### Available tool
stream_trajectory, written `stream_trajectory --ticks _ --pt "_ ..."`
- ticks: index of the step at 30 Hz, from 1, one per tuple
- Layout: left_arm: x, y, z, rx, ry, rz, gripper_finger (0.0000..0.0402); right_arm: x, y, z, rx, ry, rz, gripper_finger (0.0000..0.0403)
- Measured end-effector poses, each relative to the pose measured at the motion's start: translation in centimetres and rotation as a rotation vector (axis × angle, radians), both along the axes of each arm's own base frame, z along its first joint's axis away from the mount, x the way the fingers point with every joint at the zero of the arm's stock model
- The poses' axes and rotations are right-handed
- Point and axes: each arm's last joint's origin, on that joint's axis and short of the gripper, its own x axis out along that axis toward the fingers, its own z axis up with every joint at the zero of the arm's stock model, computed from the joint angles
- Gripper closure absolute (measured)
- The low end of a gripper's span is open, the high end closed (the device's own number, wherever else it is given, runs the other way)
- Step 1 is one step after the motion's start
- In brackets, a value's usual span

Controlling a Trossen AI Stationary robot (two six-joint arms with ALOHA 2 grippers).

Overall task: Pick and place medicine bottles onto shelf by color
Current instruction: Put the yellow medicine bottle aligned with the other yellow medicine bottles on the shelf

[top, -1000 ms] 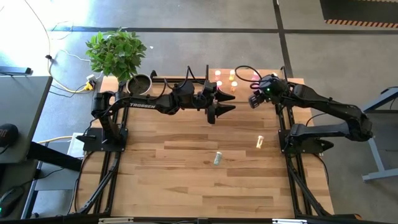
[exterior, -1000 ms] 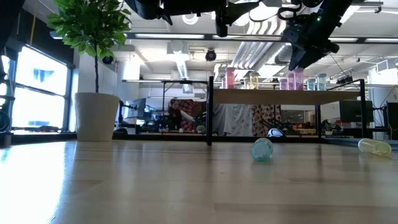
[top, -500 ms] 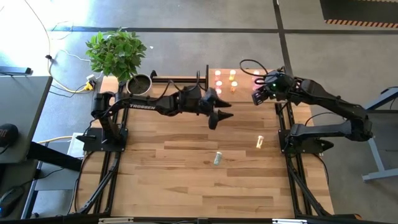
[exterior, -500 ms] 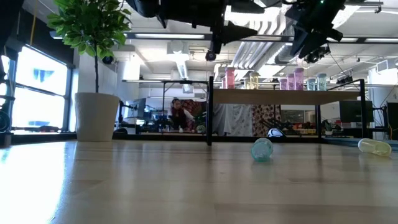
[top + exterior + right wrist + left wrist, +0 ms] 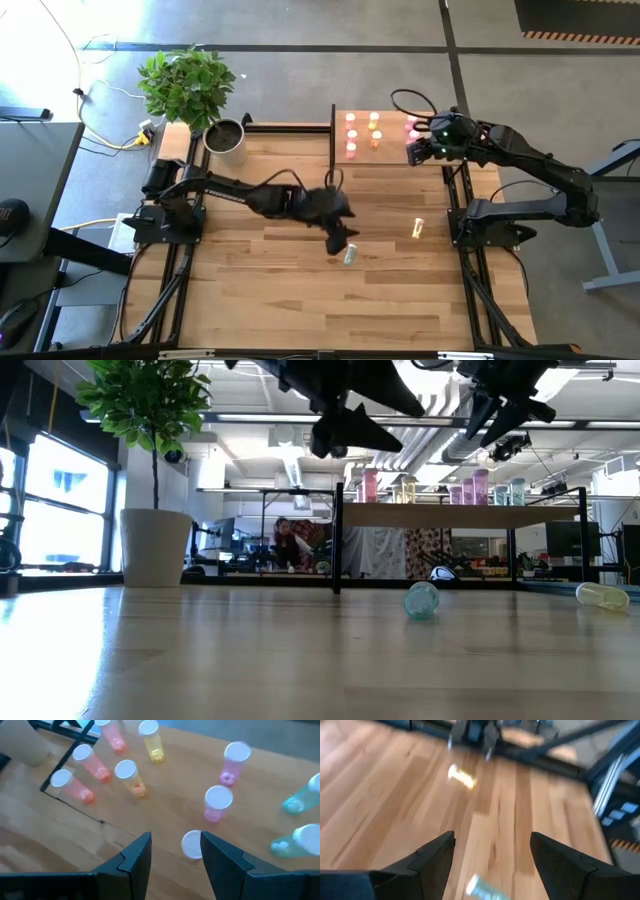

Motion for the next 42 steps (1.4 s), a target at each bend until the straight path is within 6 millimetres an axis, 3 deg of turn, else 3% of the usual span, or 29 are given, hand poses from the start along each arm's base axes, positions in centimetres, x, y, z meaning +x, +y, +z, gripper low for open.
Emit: stream_trajectory --ticks 5,10,14,24,34,42 --pt "-0.5 -2.4 -0.7 0.058 0.089 -0.029 0.0149 0.5 0.9 0.0 0.096 -0.072 0.017 0.0242" --pt "-0.7 -3.2 -0.9 0.083 0.117 -0.017 0.0149 0.9 2.9 -0.4 0.259 -0.097 0.057 0.0242" --pt "-1.0 -3.1 -0.7 0.074 0.133 0.011 0.0149 0.7 4.9 -1.0 0.357 -0.044 0.04 0.0242" --pt "-3.0 -2.4 2.9 0.252 0.093 0.05 0.0149 0.0 9.2 -1.5 0.443 0.001 -0.028 0.0242" --pt "-5.1 -0.9 5.9 0.274 0.064 0.089 0.0149 0.2 11.8 -2.7 0.486 0.091 -0.137 0.0242" --pt "-5.8 -0.2 6.4 0.308 0.085 0.084 0.0149 1.2 12.9 -4.6 0.489 0.209 -0.214 0.0242"
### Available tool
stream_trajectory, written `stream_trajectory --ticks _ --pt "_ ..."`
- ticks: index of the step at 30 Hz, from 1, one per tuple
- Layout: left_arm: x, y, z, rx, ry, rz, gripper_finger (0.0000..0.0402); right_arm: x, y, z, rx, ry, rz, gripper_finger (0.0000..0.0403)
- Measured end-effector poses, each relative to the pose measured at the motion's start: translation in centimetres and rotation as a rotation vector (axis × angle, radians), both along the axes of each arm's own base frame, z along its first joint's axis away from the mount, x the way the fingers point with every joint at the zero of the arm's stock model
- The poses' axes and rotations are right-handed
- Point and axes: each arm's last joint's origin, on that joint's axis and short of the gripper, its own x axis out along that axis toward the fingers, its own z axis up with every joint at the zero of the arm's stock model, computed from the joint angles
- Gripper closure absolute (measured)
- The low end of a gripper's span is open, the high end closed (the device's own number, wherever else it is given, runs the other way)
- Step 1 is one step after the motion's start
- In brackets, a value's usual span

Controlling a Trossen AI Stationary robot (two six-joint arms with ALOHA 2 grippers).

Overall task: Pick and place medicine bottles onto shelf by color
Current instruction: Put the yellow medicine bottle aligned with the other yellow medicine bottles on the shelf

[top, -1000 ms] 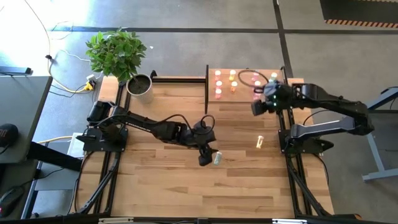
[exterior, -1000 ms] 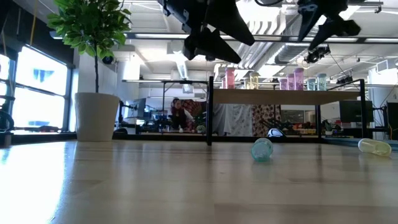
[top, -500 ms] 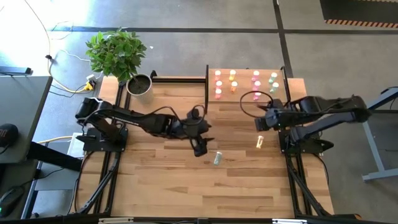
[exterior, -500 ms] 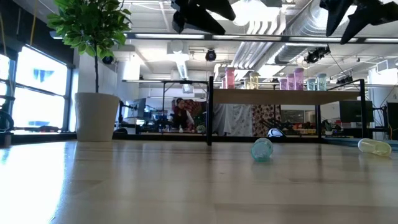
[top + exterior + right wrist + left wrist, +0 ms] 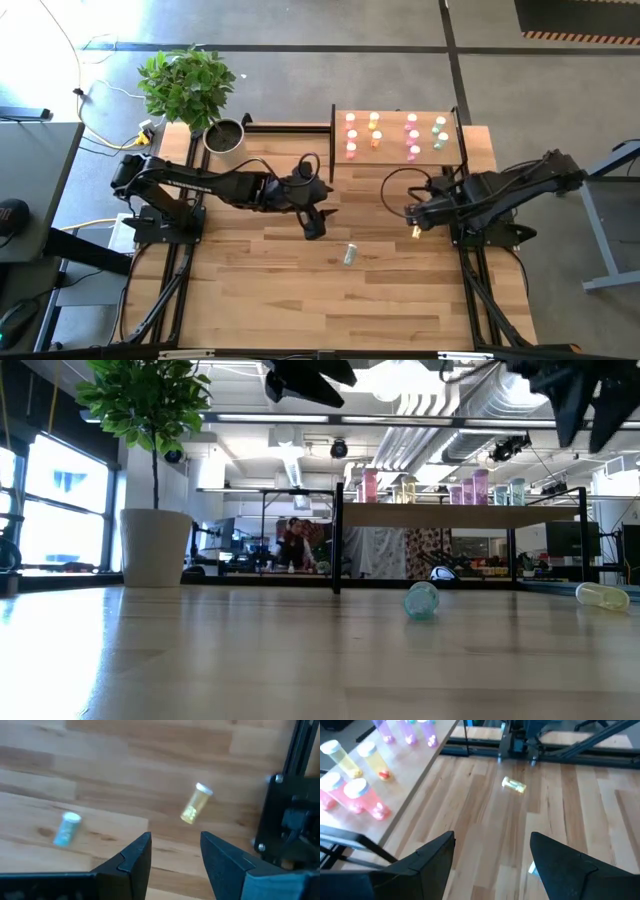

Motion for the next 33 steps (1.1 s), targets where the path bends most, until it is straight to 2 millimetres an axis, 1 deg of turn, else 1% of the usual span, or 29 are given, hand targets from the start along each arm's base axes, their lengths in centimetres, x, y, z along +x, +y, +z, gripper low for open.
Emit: stream_trajectory --ticks 5,7,12,15,19,24,28,33 --pt "-0.3 0.1 -0.4 0.0 0.047 0.001 0.0149 -0.2 0.2 -3.7 0.063 0.066 -0.025 0.0242" --pt "-0.3 0.1 -0.5 -0.001 0.061 0.001 0.0149 -0.3 0.2 -4.9 0.074 0.064 -0.045 0.0242" --pt "-0.4 0.1 -0.5 -0.001 0.068 0.001 0.0149 -0.7 0.0 -7.3 0.101 0.017 -0.097 0.0242" --pt "-0.4 0.1 -0.5 -0.001 0.068 0.001 0.0149 -1.1 -0.1 -8.8 0.105 0.019 -0.14 0.0242" --pt "-0.4 0.1 -0.5 -0.001 0.068 0.001 0.0149 -1.3 -0.2 -10.5 0.11 0.024 -0.18 0.0239" --pt "-0.4 0.1 -0.5 -0.001 0.066 0.001 0.0149 -1.4 -0.2 -12.3 0.121 0.009 -0.199 0.0223" --pt "-0.3 0.1 -0.5 -0.001 0.059 0.001 0.0149 -1.8 -0.3 -13.5 0.125 0.015 -0.241 0.0214" --pt "-0.3 0.1 -0.4 0.0 0.052 0.002 0.0149 -1.7 -0.3 -14.9 0.15 -0.04 -0.234 0.0212"
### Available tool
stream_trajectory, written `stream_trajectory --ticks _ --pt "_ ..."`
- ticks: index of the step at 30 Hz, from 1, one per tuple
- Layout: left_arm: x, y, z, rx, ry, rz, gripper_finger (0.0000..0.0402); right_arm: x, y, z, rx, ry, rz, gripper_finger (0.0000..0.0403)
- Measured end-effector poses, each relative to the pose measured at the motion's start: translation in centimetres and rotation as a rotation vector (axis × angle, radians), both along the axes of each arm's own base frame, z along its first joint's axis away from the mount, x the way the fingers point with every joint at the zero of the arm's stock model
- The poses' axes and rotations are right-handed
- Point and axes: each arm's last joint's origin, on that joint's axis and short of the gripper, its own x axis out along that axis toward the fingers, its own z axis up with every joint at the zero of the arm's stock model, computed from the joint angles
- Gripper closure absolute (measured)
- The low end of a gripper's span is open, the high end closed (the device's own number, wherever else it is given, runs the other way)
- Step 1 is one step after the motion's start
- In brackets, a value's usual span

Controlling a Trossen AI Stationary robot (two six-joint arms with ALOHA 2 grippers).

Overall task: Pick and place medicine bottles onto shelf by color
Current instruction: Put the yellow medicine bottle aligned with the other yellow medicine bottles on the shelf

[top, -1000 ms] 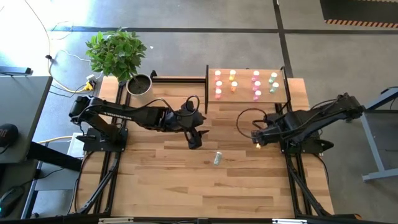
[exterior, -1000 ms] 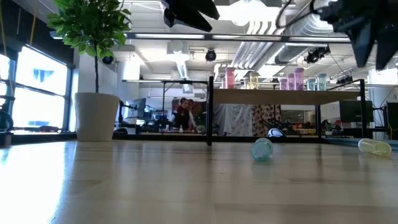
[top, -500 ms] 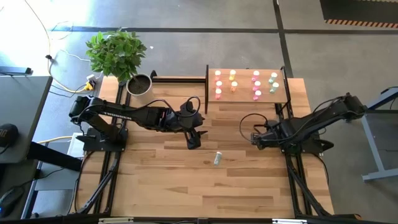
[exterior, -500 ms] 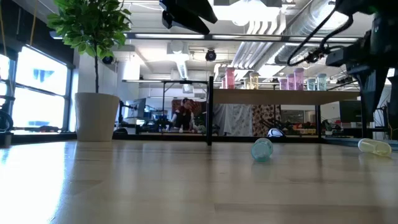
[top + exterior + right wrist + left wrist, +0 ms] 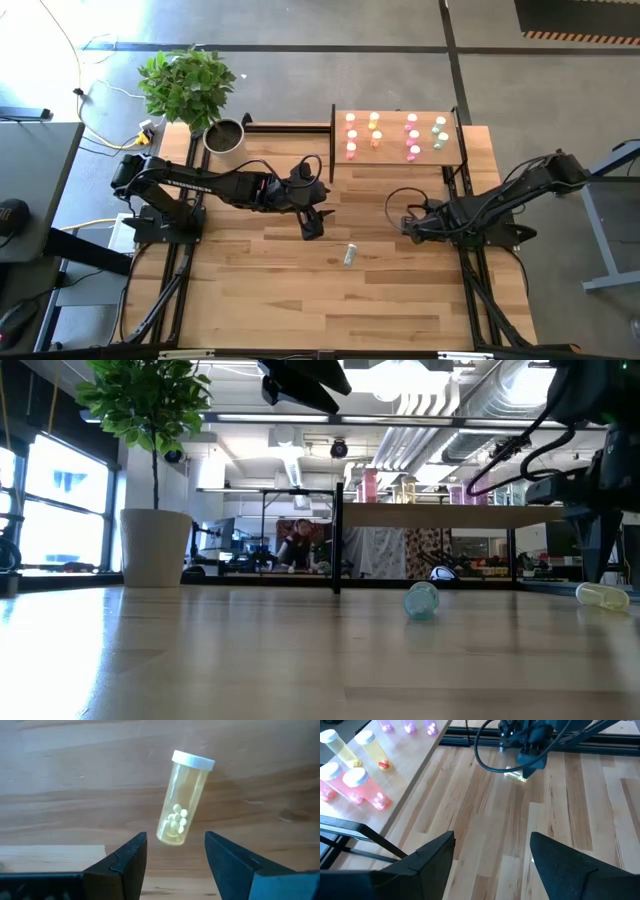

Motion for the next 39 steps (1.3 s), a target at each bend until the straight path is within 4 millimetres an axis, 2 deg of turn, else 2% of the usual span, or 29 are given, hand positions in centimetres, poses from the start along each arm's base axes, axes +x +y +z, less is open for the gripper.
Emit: stream_trajectory --ticks 6,14,25,29,39 --pt "0.0 0.0 0.0 0.0 0.0 0.001 0.0149 -0.4 -0.4 -1.0 -0.001 0.007 -0.039 0.0212" --pt "0.0 0.4 0.0 0.0 0.0 0.012 0.0149 0.3 -1.1 -1.9 0.011 0.016 -0.041 0.0217" --pt "0.0 0.7 -0.1 0.0 0.006 0.02 0.0149 0.5 -1.3 -2.2 0.036 0.049 -0.009 0.0304" --pt "-0.1 0.7 -0.2 -0.012 0.019 0.007 0.0149 1.5 -1.1 -1.3 0.049 -0.012 0.036 0.032" --pt "-0.1 1.1 -0.3 -0.135 0.017 -0.083 0.0149 4.3 -0.7 2.3 -0.036 -0.189 0.171 0.0318"
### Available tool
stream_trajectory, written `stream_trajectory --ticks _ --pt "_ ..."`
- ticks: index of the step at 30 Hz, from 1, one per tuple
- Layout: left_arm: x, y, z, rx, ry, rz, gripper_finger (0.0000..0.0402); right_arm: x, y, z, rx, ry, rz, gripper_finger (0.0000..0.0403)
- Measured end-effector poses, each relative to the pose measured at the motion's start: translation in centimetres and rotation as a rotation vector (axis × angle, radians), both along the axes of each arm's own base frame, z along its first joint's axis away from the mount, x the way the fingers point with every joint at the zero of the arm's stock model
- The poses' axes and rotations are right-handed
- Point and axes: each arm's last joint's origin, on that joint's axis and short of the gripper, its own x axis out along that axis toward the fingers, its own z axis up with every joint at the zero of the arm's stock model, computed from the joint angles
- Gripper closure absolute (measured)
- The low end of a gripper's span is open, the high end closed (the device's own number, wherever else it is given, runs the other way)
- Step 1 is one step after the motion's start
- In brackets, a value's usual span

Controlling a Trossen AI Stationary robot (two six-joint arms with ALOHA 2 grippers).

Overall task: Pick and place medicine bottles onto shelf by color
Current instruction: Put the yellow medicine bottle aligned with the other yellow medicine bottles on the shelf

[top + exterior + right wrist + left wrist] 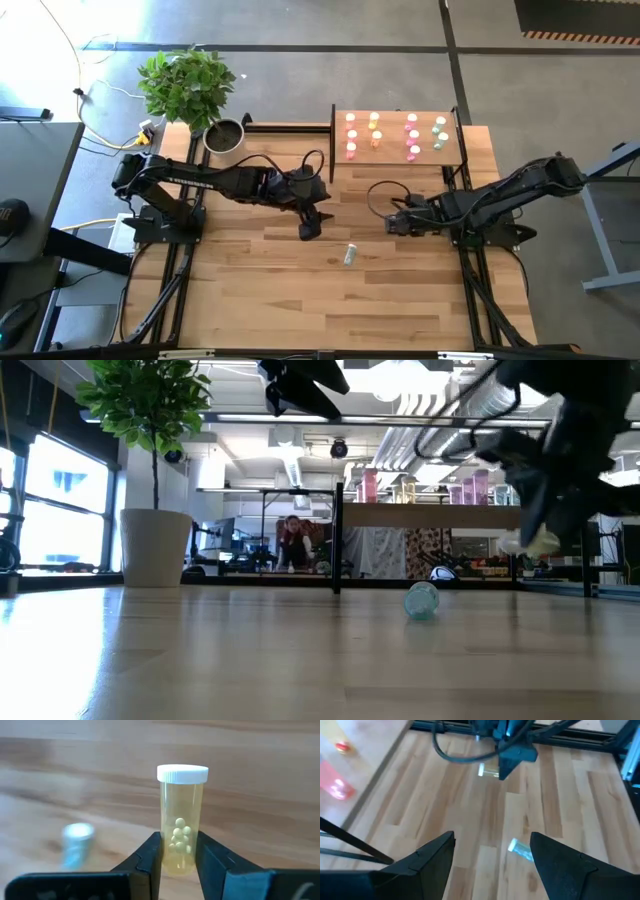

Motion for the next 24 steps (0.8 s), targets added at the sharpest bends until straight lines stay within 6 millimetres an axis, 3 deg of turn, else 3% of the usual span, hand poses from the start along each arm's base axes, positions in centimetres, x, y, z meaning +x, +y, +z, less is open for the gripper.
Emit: stream_trajectory --ticks 14,24 --pt "0.1 -0.4 0.0 -0.123 -0.012 -0.082 0.0149 4.0 0.3 8.5 -0.34 -0.328 0.293 0.0318" --pt "0.9 -0.3 1.3 -0.187 -0.179 -0.139 0.0149 5.8 0.9 13.0 -0.608 -0.421 0.511 0.0318"
